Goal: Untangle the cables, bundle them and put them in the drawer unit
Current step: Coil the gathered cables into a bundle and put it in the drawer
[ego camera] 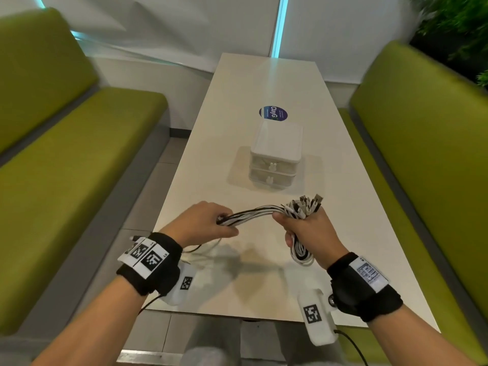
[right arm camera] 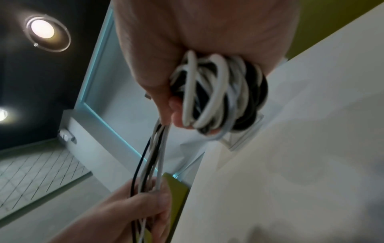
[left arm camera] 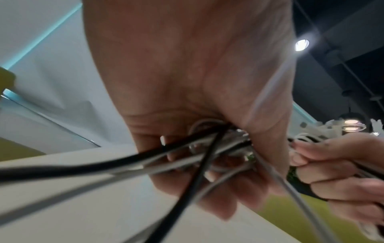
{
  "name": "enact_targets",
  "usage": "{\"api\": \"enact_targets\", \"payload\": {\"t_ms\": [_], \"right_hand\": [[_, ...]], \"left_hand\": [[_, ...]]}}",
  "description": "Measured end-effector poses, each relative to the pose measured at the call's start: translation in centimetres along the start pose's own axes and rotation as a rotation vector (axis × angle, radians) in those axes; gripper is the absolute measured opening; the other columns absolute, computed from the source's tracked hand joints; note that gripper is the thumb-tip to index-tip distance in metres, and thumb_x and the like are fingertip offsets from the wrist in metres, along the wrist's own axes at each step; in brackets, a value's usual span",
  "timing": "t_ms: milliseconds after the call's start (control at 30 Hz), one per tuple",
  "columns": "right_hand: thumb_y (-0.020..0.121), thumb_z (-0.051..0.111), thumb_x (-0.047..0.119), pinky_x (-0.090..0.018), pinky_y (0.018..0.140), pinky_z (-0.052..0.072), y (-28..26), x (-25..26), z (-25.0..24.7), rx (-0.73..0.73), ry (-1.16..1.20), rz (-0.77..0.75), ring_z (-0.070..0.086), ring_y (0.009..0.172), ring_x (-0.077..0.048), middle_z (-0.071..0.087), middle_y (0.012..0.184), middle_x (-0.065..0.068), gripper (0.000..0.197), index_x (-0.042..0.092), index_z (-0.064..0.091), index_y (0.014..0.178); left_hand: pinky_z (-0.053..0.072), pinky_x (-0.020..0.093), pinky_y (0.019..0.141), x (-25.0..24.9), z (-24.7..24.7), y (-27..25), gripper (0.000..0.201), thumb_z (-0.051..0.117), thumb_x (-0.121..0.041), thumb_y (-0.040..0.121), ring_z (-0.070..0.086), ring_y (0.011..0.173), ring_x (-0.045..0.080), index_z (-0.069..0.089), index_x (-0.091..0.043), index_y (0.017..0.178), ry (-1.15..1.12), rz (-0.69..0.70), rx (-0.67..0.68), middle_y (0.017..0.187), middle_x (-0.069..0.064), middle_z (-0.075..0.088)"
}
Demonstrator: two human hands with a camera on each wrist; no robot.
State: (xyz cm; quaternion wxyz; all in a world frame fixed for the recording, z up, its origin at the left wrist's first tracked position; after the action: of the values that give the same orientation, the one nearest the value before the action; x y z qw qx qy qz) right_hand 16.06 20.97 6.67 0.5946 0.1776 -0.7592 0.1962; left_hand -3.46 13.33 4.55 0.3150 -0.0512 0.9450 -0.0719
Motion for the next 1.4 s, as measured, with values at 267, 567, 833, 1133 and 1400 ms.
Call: {"api": "enact_targets", "payload": {"t_ms": [267,567,833,1133,1400], "right_hand": [[0.084,0.073,0.013,-0.032,0.053,0.041,0.9,0.3,-0.6,-0.008,-0.035,0.048,0.052,0.043,-0.026,0.049,0.049,0.003,0.029,0.017,0.055,0.062],[0.085,0.072,0.013,-0.03,0.049,0.042,0.8,-0.8,-1.5,-0.006,-0.128,0.138,0.053,0.042,-0.026,0.048,0.053,-0.009,0.031,0.011,0.052,0.062],[0.084,0.073,0.014,-0.029,0.046,0.041,0.7,-0.8,-0.5,0.042,-0.171,0.166,0.051,0.039,-0.025,0.047,0.051,-0.007,0.033,0.009,0.049,0.062],[0.084,0.073,0.014,-0.026,0.044,0.041,1.1,-0.7,0.2,0.04,-0.199,0.17,0.051,0.038,-0.024,0.047,0.05,-0.004,0.035,0.012,0.048,0.06],[0.084,0.074,0.017,-0.027,0.047,0.041,1.0,-0.6,0.6,0.05,-0.175,0.163,0.052,0.039,-0.025,0.046,0.05,-0.005,0.036,0.011,0.047,0.06]], "left_hand": [[0.046,0.032,0.093,5.0,-0.6,-2.2,0.035,0.058,-0.021,0.093,0.059,0.109,0.011,0.06,-0.031,0.127,-0.082,-0.058,-0.187,0.119,-0.009,0.066],[0.045,0.021,0.055,9.6,-5.9,-5.5,0.022,0.057,-0.026,0.096,0.063,0.06,0.009,0.074,-0.027,0.082,-0.103,-0.208,-0.143,0.069,-0.01,0.072],[0.042,0.027,0.059,15.8,-9.4,-7.0,0.034,0.053,-0.017,0.098,0.061,0.062,0.015,0.072,-0.03,0.072,-0.01,-0.377,-0.221,0.062,-0.001,0.069],[0.042,0.039,0.105,11.4,-8.5,-4.6,0.085,0.083,-0.046,0.068,0.052,0.12,0.015,0.043,-0.035,0.143,0.168,-0.419,0.072,0.126,-0.014,0.054],[0.044,0.021,0.091,0.2,-3.8,0.4,0.043,0.069,-0.039,0.087,0.057,0.104,-0.002,0.057,-0.038,0.128,-0.021,0.094,0.006,0.114,-0.021,0.063]]}}
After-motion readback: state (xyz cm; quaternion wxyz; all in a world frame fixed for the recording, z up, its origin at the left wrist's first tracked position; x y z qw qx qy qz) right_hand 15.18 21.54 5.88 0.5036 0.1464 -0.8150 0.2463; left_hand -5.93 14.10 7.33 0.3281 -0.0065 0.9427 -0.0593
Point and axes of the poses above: each hand's wrist, its own y-axis towards the middle knuckle, its own z-axis out of the palm, x = y × z, the point moved 7 cm from there along y, towards the middle knuckle
